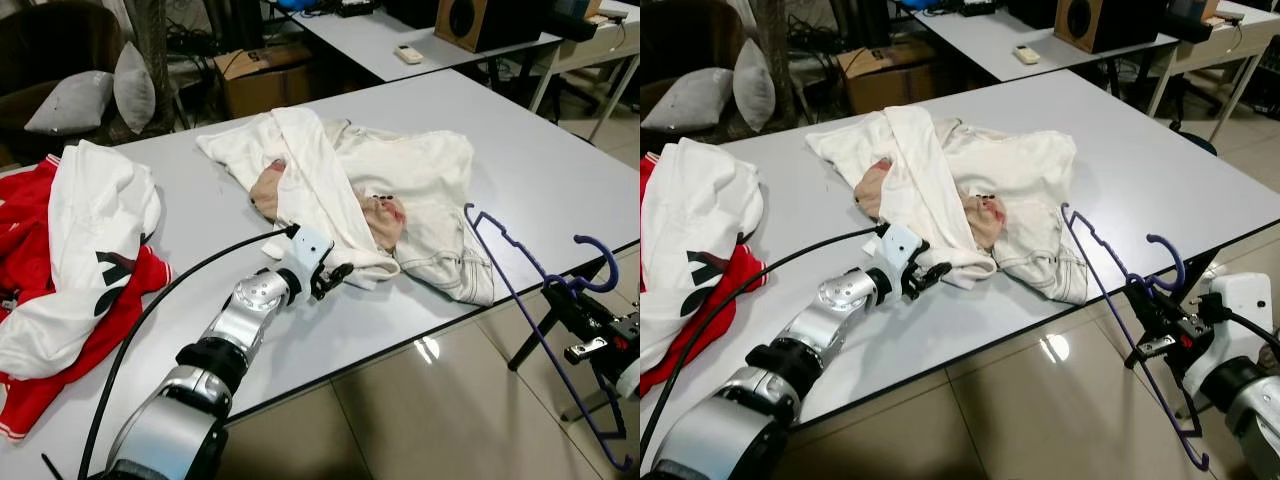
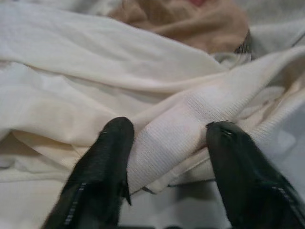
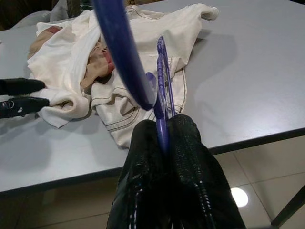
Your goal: Hang hanger
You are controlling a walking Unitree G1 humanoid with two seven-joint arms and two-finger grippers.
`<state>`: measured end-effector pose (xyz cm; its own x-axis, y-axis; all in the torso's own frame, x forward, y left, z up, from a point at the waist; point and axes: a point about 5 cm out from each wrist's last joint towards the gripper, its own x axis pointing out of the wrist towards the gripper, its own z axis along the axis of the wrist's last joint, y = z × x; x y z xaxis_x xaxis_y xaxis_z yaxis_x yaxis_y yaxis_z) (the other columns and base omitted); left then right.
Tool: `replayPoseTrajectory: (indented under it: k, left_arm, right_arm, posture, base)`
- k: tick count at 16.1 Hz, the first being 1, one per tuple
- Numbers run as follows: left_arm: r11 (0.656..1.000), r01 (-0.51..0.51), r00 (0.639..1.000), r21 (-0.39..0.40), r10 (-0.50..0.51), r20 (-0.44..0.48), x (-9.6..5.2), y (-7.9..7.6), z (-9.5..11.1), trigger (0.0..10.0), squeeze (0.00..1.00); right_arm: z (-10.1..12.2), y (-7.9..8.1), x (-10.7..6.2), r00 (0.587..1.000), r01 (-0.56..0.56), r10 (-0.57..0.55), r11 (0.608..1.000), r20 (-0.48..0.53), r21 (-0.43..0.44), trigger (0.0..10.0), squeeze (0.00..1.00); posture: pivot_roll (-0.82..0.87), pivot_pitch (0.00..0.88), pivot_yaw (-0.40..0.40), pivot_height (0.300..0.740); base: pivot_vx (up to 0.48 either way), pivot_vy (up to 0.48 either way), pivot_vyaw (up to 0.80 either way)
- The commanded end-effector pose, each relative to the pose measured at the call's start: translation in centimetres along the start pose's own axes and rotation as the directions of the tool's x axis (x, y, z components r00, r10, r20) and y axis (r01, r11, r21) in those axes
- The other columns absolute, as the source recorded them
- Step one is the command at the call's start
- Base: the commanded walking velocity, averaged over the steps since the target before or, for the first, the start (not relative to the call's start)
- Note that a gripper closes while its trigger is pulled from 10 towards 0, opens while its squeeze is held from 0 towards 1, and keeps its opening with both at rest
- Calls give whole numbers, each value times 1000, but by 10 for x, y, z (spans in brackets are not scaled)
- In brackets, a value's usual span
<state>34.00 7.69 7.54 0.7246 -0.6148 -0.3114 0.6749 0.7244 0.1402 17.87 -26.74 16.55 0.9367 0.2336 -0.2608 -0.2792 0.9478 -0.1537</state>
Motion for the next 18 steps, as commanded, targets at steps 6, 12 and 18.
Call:
replayPoseTrajectory:
  k: [6, 12, 18]
  left_arm:
    - [999, -11, 999, 43, 12, -32, 3, 4, -2, 0, 0]
    - [1000, 19, 1000, 15, -19, -2, 5, 2, 3, 0, 0]
    - [990, 108, 992, -88, -101, 77, 4, 2, 10, 0, 0]
  right_arm:
    - [6, -3, 2, 1000, -3, 4, 1000, 23, -23, 10000, 0]
    - [8, -5, 3, 999, 15, -14, 999, 40, -31, 10000, 0]
    - [10, 4, 5, 997, -29, 30, 999, 71, -16, 10000, 0]
  posture:
    - [-231, 0, 59, 740]
    - [-229, 0, 70, 740]
    - [-224, 0, 90, 740]
  base:
    - [0, 0, 0]
    - [0, 0, 0]
    - [0, 0, 0]
